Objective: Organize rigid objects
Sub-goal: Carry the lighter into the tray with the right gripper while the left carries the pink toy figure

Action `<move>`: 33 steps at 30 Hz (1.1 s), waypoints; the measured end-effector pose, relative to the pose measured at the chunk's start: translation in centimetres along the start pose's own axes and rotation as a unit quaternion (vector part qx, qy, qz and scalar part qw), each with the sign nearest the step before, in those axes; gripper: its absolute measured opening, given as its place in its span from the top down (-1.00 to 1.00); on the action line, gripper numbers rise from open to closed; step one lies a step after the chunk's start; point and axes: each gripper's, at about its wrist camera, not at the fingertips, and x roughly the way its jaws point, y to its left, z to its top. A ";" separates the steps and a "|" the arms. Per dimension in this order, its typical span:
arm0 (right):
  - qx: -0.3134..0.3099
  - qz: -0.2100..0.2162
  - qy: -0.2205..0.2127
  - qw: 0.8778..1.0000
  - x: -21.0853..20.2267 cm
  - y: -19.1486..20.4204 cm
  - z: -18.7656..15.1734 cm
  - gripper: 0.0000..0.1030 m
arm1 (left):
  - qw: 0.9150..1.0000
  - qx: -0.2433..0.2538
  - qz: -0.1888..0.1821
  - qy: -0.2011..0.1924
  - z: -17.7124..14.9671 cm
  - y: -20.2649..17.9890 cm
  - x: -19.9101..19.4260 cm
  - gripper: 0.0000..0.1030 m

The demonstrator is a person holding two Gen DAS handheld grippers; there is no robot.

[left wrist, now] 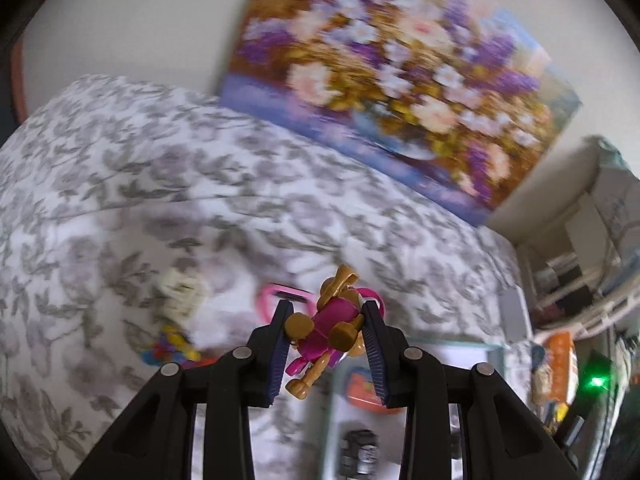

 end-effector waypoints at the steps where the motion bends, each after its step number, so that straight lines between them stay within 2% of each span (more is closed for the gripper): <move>1: 0.005 -0.004 0.002 1.000 0.1 -0.6 0.0 -0.59 | 1.000 0.005 -0.004 0.005 -0.3 -0.7 0.3 0.28; 8: 0.031 -0.029 0.007 0.999 0.1 -4.2 0.2 -0.59 | 0.998 0.042 -0.035 0.044 -2.3 -5.4 2.7 0.28; 17: 0.044 -0.035 0.015 0.998 0.3 -5.7 0.2 -0.59 | 0.992 0.094 -0.040 0.079 -5.0 -9.6 4.7 0.27; 33: 0.032 -0.042 0.032 0.998 1.2 -5.6 -0.3 -0.59 | 0.986 0.120 -0.028 0.114 -7.2 -11.2 6.8 0.27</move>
